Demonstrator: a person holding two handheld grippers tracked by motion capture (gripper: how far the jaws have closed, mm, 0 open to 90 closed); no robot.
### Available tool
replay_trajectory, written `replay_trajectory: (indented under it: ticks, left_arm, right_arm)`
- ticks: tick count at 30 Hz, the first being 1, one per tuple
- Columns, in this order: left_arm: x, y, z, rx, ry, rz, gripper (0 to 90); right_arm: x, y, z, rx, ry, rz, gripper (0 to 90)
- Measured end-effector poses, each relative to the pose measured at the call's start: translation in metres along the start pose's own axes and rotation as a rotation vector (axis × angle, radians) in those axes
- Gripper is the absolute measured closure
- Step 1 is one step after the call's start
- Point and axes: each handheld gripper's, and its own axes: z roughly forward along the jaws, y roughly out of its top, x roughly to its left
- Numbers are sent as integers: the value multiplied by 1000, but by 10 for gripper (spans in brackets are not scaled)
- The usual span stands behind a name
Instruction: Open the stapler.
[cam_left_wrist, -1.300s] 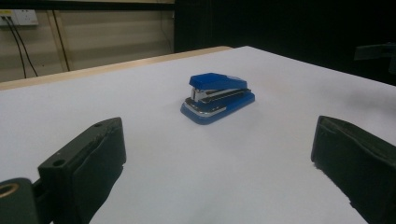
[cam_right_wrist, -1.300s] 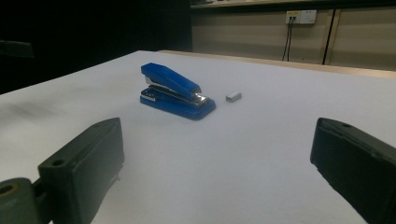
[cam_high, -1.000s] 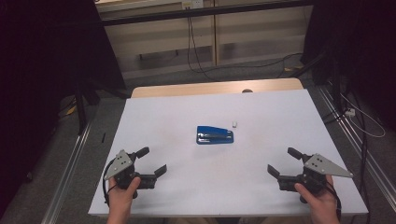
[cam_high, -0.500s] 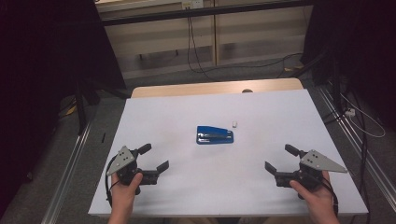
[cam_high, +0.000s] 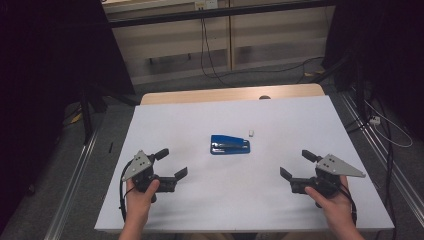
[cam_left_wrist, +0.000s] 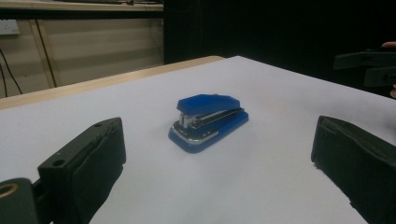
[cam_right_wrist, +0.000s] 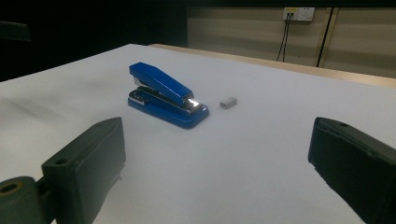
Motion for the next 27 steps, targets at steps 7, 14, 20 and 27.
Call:
replay_trajectory:
  ticks: [7, 14, 20, 27]
  left_arm:
    - [-1, 1, 14, 21, -20, -1, 33]
    - [-1, 4, 27, 34, -34, -2, 33]
    - [-1, 6, 37, 39, -42, -4, 33]
    - [3, 8, 47, 47, -43, -22, 33]
  right_arm:
    - [5, 6, 14, 18, 23, -19, 38]
    - [9, 10, 29, 26, 39, -16, 36]
    - [12, 13, 44, 31, 49, -9, 36]
    - [14, 16, 60, 42, 57, -4, 39]
